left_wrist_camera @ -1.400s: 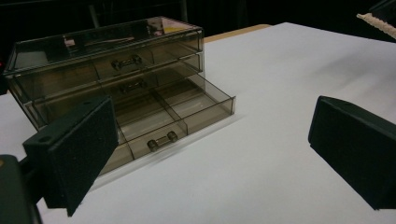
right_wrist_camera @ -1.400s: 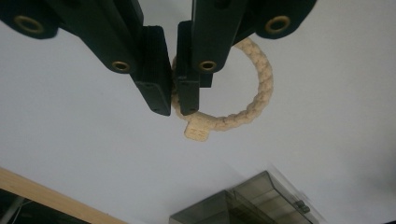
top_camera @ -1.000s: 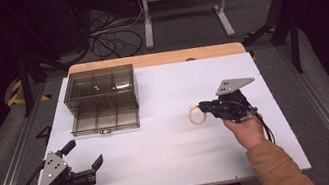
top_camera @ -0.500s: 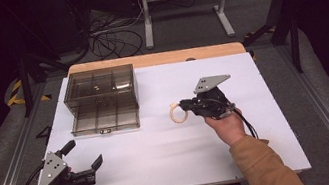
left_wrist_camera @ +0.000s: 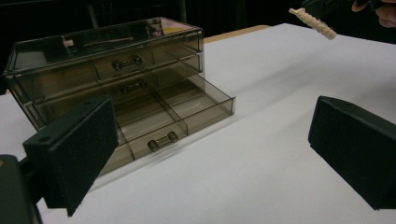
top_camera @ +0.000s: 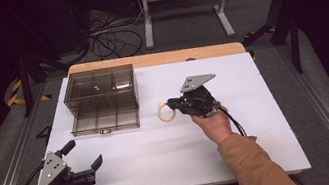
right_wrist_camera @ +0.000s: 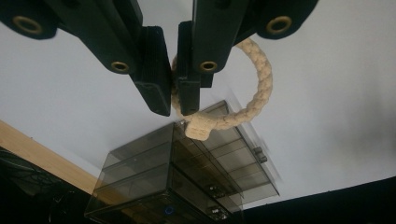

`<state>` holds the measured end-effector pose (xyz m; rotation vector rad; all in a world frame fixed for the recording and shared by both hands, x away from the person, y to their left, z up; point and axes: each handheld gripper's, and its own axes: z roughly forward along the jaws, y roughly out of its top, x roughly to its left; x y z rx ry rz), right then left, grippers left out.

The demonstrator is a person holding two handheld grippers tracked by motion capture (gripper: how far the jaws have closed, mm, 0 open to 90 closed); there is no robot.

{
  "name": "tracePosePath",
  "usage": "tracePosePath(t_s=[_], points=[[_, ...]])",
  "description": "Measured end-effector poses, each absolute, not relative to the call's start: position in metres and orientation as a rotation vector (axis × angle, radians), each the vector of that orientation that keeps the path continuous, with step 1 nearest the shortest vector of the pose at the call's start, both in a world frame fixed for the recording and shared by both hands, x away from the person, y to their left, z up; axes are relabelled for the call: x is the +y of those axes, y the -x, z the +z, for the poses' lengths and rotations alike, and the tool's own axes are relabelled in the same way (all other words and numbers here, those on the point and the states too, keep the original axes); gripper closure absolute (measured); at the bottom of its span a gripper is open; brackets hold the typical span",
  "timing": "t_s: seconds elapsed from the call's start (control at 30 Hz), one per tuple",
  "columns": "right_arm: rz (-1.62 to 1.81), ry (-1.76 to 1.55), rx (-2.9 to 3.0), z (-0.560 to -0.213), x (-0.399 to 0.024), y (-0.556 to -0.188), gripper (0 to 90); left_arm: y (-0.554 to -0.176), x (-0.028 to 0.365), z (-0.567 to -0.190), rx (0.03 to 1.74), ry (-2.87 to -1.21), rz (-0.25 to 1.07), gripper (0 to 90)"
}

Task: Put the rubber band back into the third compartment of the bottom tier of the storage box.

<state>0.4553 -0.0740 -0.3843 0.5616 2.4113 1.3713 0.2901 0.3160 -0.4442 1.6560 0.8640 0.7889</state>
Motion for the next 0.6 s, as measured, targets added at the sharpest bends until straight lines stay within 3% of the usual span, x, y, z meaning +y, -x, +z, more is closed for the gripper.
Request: tracePosePath(t_s=[0.6], points=[[1.471,-0.527,2.356,-0.399,-0.043,-0.468,84.7,-0.29,0.316,-0.445,0.859,-1.656,0.783,2.4]])
